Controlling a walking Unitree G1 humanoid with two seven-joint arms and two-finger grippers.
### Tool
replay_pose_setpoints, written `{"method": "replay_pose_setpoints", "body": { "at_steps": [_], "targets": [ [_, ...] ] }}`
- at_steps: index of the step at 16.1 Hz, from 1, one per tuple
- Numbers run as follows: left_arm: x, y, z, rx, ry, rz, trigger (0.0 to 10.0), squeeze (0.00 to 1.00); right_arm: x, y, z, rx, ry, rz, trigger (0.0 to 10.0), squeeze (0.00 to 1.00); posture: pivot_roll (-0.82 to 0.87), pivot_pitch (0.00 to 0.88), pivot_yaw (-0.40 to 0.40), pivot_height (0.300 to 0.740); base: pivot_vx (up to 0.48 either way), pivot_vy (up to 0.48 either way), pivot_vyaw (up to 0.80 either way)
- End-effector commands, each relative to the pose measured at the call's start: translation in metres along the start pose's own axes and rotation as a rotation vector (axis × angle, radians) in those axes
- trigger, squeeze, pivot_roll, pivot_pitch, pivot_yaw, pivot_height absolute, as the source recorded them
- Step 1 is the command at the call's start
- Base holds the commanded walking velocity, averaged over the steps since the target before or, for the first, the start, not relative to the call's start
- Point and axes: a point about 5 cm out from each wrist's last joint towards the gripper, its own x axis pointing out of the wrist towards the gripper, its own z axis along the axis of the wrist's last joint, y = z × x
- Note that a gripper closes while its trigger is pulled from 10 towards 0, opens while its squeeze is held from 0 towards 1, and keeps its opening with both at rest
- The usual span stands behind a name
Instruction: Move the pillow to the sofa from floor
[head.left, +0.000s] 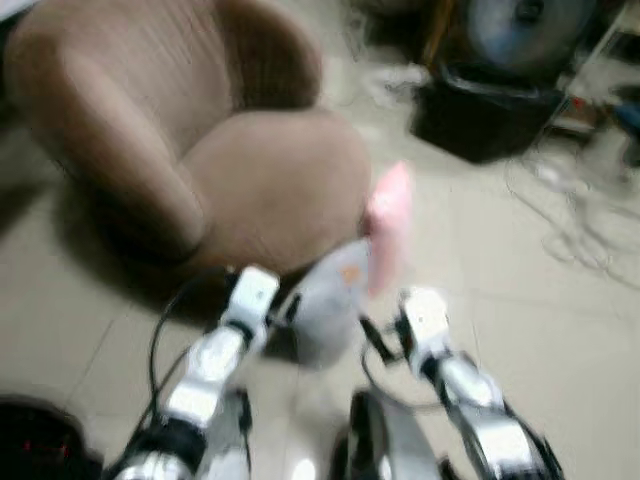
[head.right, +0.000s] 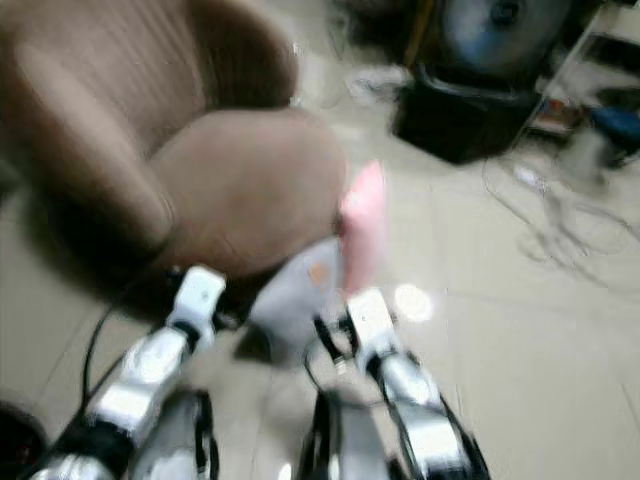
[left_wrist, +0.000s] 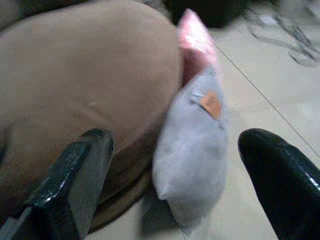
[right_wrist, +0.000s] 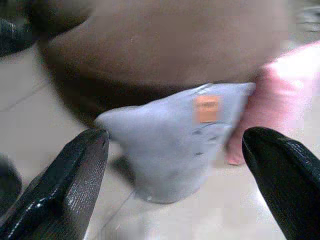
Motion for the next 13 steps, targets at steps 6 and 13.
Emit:
{"method": "replay_pose_setpoints", "body": {
  "at_steps": [6,13],
  "targets": [
    [-0.0056,-0.0063,-0.0122,-0.013,0.049,-0.012,10.0,0.0,-0.0011,-0.0041,0.0011,0.021,0.002,-0.028,10.0,0.0,-0.04,0.171,-0.116,0.522,0.0,0.0,0.0],
    [-0.0054,-0.008,-0.0121,-0.021,0.045,-0.017,10.0,0.0,-0.0017,-0.0057,0.0009,0.02,0.006,-0.032,10.0,0.0,-0.05,0.165,-0.118,0.487,0.0,0.0,0.0]
  ]
}}
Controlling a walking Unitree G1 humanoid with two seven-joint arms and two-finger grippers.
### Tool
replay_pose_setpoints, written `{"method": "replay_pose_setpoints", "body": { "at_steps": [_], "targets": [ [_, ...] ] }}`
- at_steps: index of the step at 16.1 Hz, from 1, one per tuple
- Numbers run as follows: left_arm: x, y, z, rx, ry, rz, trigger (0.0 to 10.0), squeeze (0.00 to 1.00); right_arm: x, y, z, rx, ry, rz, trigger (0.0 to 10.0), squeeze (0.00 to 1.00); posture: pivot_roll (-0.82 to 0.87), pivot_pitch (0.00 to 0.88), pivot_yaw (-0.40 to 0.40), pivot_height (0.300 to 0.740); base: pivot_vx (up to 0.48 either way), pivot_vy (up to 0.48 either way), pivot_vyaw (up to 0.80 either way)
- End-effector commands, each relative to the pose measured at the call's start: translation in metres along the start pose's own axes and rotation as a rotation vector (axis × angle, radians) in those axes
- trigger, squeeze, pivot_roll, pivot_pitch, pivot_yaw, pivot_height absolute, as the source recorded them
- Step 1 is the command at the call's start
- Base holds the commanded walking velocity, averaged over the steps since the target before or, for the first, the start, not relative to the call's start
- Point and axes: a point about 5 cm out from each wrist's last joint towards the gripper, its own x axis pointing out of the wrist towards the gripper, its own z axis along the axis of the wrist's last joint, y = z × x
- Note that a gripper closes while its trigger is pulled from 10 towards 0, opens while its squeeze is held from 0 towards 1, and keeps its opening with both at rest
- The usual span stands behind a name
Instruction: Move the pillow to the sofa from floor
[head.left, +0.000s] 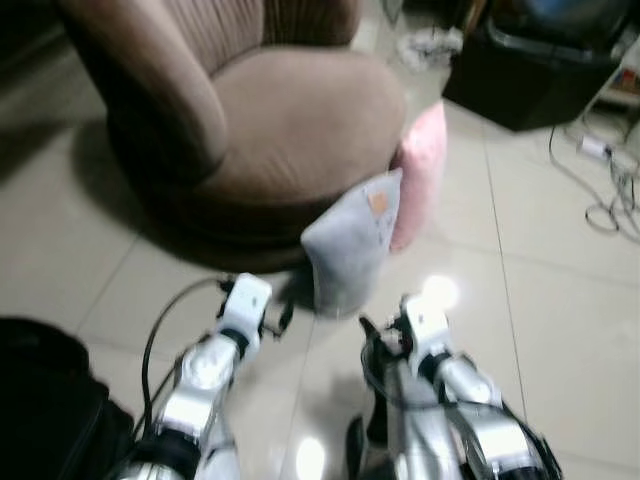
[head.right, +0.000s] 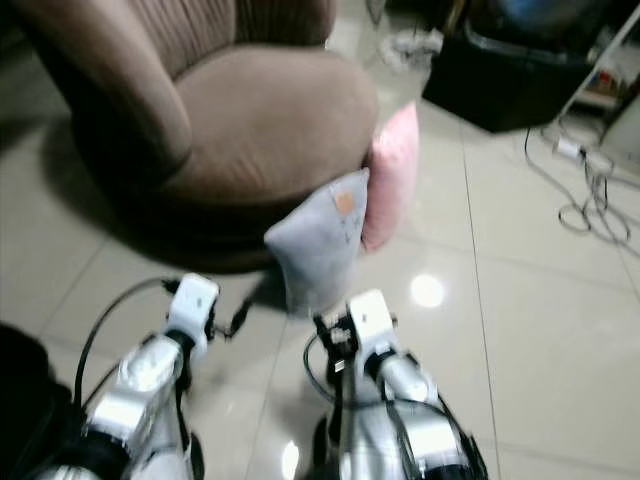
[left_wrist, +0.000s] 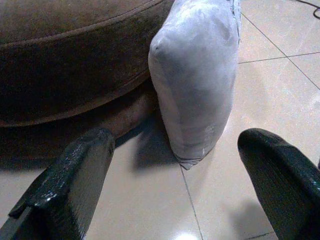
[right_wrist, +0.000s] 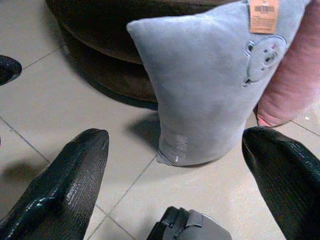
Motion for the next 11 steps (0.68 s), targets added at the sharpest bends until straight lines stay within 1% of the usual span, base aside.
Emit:
{"method": "replay_pose_setpoints", "body": {
  "at_steps": [1,5,11],
  "targets": [
    [0.0033,-0.0066,0.0041,0.001,-0.013,-0.022,10.0,0.0,-0.0024,-0.008,0.0001,-0.011,0.003,-0.022,10.0,0.0,-0.05,0.165,-0.118,0.487,0.0,0.0,0.0],
    [0.0041,-0.0036,0.0044,0.013,-0.005,-0.019,10.0,0.0,-0.0014,-0.0064,0.0015,-0.009,-0.003,-0.014,10.0,0.0,-0.04,0.154,-0.115,0.487,0.0,0.0,0.0],
    [0.005,-0.004,0.0057,0.027,-0.006,-0.027,10.0,0.0,-0.001,-0.0044,0.0009,-0.007,-0.002,-0.015,10.0,0.0,-0.05,0.159,-0.107,0.487,0.48,0.0,0.0]
  ]
}}
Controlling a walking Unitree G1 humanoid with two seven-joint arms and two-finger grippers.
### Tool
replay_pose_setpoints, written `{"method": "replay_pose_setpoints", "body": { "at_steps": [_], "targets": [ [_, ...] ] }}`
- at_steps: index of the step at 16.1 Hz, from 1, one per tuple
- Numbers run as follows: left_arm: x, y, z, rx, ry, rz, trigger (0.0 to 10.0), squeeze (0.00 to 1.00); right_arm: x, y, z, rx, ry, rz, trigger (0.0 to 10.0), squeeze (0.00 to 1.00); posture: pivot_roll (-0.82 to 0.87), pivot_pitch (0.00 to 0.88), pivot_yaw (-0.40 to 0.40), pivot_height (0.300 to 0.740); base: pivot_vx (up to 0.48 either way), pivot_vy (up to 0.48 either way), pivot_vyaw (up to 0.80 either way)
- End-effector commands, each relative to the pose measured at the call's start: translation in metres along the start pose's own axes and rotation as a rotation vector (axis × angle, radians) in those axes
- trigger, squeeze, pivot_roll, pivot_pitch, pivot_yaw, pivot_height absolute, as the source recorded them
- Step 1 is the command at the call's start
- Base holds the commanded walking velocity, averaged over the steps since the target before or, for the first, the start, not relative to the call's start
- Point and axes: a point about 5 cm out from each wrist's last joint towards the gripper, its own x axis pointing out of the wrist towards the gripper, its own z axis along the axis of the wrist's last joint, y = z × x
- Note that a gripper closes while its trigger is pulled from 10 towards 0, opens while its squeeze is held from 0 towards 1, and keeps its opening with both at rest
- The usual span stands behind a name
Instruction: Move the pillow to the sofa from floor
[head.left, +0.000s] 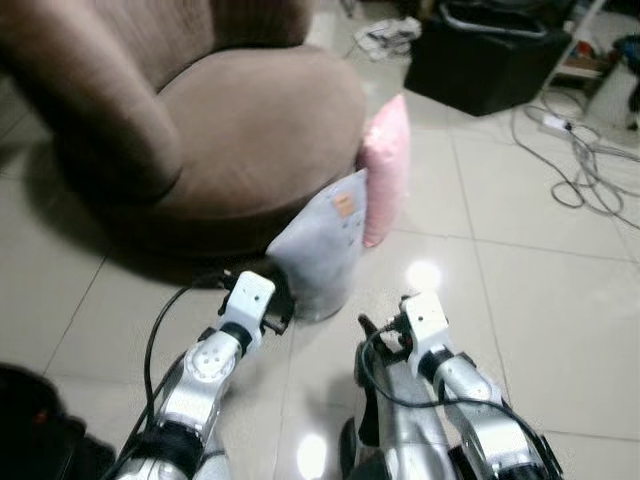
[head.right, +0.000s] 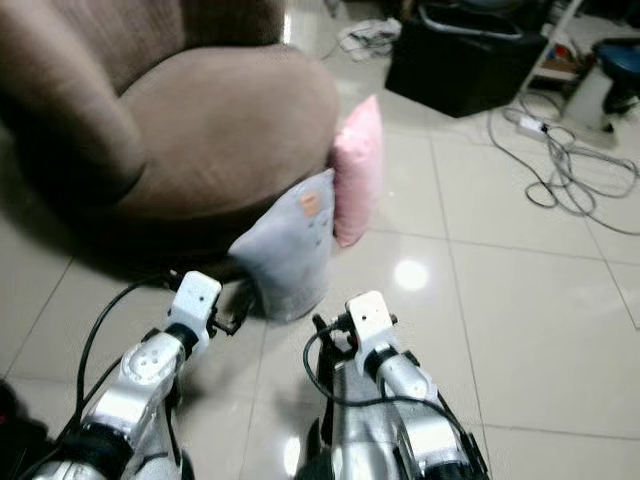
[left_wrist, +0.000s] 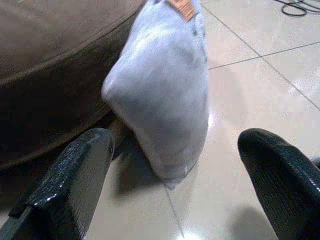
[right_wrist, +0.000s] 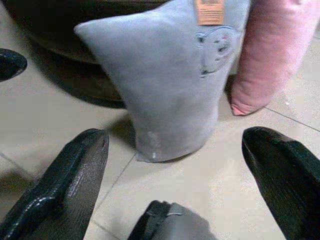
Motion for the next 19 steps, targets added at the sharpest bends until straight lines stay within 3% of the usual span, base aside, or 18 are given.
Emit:
{"method": "replay_pose_setpoints", "body": {
  "at_steps": [1,6,15,19],
  "targets": [
    [0.002,-0.005,0.0,0.013,0.006,-0.02,10.0,0.0,-0.001,-0.004,0.001,-0.003,-0.002,-0.014,10.0,0.0,-0.05,0.16,-0.106,0.487,0.469,0.0,0.0],
    [0.002,-0.006,0.0,0.012,0.008,-0.028,10.0,0.0,-0.001,-0.003,0.0,-0.001,0.0,-0.016,10.0,0.0,-0.05,0.165,-0.101,0.487,0.463,0.0,0.0],
    [0.003,-0.005,0.002,0.029,0.007,-0.029,10.0,0.0,-0.002,-0.003,0.0,0.003,-0.005,-0.023,10.0,0.0,-0.06,0.17,-0.097,0.487,0.0,0.0,0.0],
    [0.005,0.007,0.002,0.044,0.025,0.008,10.0,0.0,-0.003,-0.004,0.002,0.0,-0.013,-0.026,10.0,0.0,-0.06,0.17,-0.097,0.487,0.0,0.0,0.0]
  ]
}}
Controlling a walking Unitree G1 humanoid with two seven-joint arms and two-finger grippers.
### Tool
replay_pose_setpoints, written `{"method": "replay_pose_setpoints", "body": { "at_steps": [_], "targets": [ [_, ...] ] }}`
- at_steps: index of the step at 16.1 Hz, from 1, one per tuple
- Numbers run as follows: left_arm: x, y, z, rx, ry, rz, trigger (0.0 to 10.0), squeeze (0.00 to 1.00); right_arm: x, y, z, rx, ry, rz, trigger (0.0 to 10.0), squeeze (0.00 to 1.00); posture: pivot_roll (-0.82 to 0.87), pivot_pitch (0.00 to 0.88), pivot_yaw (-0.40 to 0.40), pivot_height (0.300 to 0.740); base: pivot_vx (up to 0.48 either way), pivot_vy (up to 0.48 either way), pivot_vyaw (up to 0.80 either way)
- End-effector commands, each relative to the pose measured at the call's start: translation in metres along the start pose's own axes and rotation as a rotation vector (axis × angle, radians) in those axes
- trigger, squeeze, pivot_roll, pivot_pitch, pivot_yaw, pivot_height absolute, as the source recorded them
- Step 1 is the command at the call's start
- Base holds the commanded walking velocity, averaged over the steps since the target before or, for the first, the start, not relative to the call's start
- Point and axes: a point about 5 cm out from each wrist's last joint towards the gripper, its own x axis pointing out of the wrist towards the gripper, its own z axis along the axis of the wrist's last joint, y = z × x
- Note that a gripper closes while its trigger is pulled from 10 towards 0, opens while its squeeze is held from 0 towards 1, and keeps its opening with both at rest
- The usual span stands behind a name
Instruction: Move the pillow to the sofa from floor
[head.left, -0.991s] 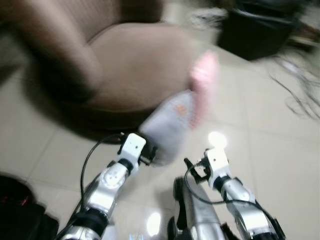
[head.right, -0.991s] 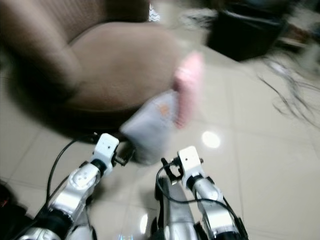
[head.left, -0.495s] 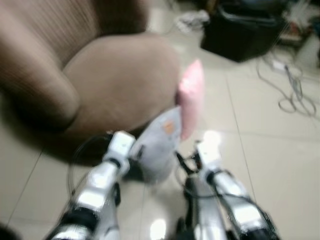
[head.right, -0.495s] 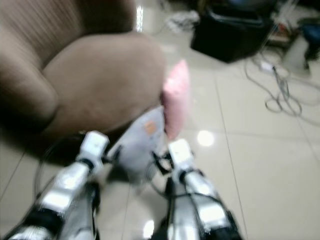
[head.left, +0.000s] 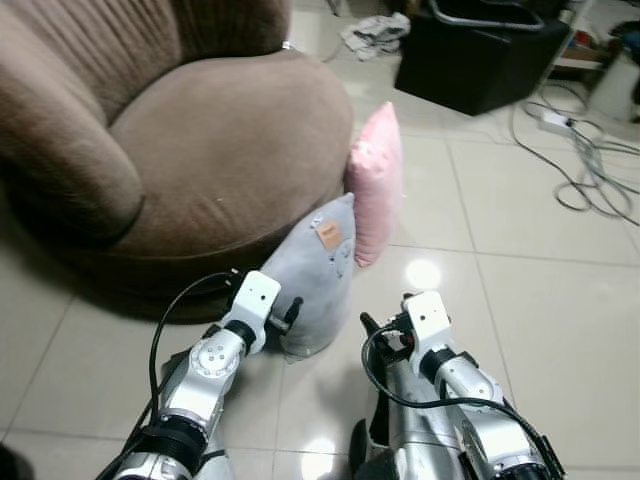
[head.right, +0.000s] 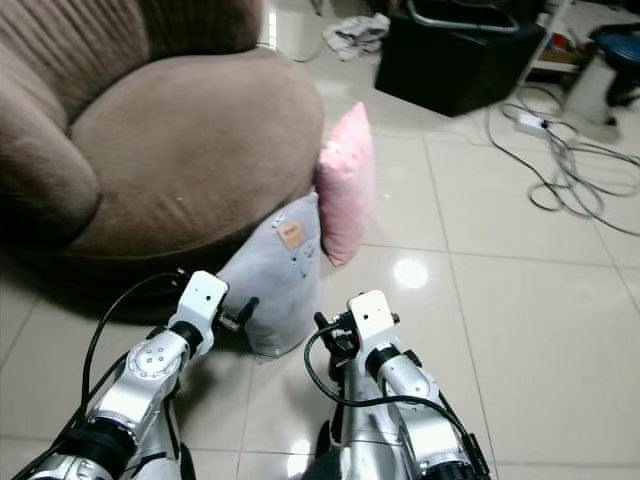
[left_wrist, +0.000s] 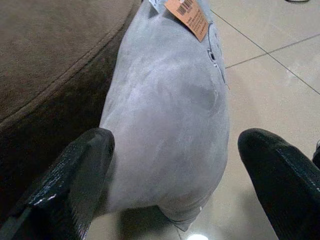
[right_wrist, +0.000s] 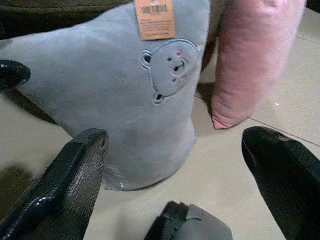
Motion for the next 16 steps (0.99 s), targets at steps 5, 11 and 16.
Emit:
{"method": "replay_pose_setpoints", "body": {
  "at_steps": [5,11,16],
  "targets": [
    [0.006,0.042,0.028,0.072,-0.032,0.072,10.0,0.0,-0.003,-0.003,-0.001,0.006,-0.003,-0.021,10.0,0.0,-0.06,0.162,-0.086,0.487,0.0,0.0,0.0],
    [0.013,0.078,0.087,0.216,-0.102,-0.034,10.0,0.0,-0.004,0.001,-0.001,0.017,-0.007,-0.029,10.0,0.0,-0.06,0.164,-0.059,0.487,0.0,0.0,0.0],
    [0.012,0.099,0.13,0.341,-0.117,-0.131,10.0,0.0,-0.008,-0.006,0.002,0.005,-0.014,-0.049,10.0,0.0,-0.08,0.166,-0.043,0.487,0.0,0.0,0.0]
  ]
}}
